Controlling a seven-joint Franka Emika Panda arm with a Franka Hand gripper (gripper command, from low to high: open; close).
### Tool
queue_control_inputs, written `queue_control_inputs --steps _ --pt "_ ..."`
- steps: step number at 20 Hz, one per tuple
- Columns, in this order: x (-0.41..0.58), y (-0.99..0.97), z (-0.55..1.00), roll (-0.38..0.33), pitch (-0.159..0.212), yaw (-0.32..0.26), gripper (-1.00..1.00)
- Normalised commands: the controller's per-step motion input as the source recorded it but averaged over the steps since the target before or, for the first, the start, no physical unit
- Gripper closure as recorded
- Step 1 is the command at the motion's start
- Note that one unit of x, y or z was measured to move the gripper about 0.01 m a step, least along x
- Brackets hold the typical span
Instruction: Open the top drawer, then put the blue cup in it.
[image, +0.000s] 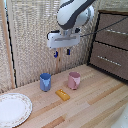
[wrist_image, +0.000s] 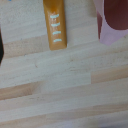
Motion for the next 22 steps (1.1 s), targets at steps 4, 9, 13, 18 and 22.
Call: queue_control_inputs --steps 4,9,13,18,22 --pt "-0.186 -0.13 0.16 -0.277 -0.055 0.201 -1.00" --pt "-0.137 -0.19 0.26 -0.240 -0.080 0.192 -1.00" --pt "-0.204 -0.27 0.28 -0.225 -0.099 0.190 -1.00" --pt "-0.124 -0.26 0.13 -0.263 -0.146 0.182 -1.00" --pt "-0.074 -0.30 0.01 -0.324 -0.104 0.140 -1.00"
